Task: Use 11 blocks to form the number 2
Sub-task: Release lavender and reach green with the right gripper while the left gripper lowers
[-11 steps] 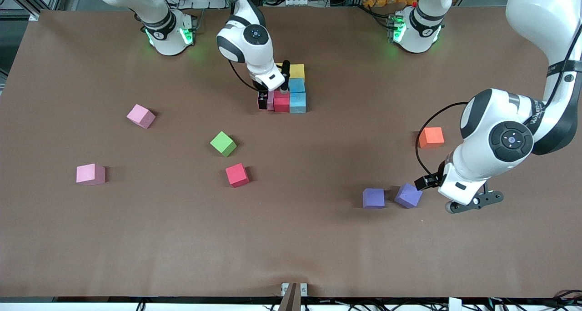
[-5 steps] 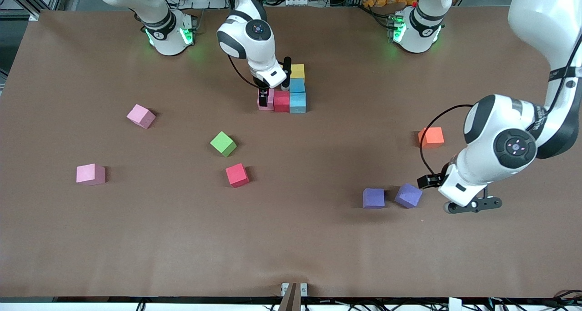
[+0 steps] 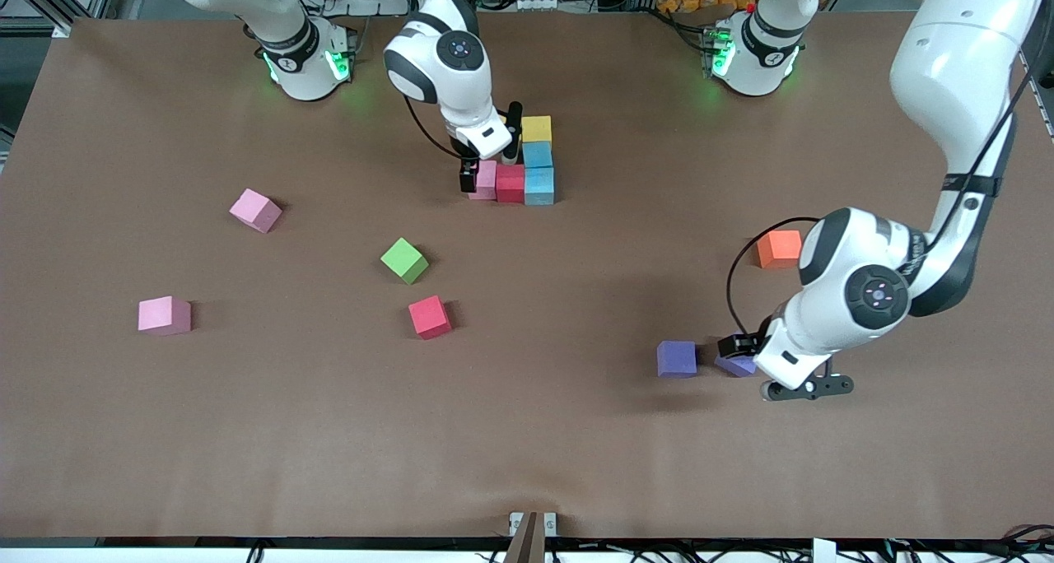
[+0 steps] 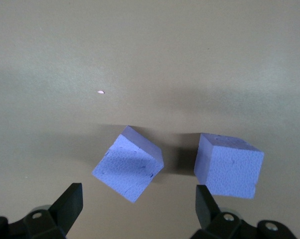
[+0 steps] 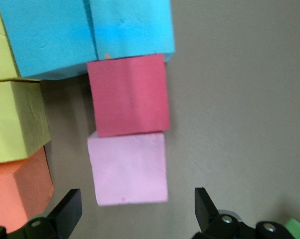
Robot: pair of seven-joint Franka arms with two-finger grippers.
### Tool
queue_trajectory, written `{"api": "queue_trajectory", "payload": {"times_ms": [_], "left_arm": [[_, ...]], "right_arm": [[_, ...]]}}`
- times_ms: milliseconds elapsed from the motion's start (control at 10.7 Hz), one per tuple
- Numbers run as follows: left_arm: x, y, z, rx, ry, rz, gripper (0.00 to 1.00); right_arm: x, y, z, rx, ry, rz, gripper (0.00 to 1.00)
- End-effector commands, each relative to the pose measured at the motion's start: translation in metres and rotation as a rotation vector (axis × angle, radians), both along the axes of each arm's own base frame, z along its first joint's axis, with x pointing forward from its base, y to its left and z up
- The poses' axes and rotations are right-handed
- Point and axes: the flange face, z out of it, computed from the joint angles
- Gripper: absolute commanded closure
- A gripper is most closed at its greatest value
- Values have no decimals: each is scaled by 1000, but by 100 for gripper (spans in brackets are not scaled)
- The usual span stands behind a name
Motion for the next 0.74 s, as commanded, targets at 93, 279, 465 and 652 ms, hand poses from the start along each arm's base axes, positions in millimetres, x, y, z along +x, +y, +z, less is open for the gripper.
{"api": "queue_trajectory", "payload": {"times_ms": [93, 279, 465, 652], "left_arm": [[5, 3, -8, 27, -26, 74, 0], [6, 2, -9, 46, -49, 62, 0], [7, 6, -10, 54, -52, 42, 0], [9, 16, -12, 72, -54, -44, 0]], "right_arm": [[38, -38, 20, 11, -17, -191, 0], [70, -62, 28, 31, -41, -475, 0], [109, -88, 37, 57, -62, -614, 0], [144, -113, 39, 67, -73, -673, 0]]}}
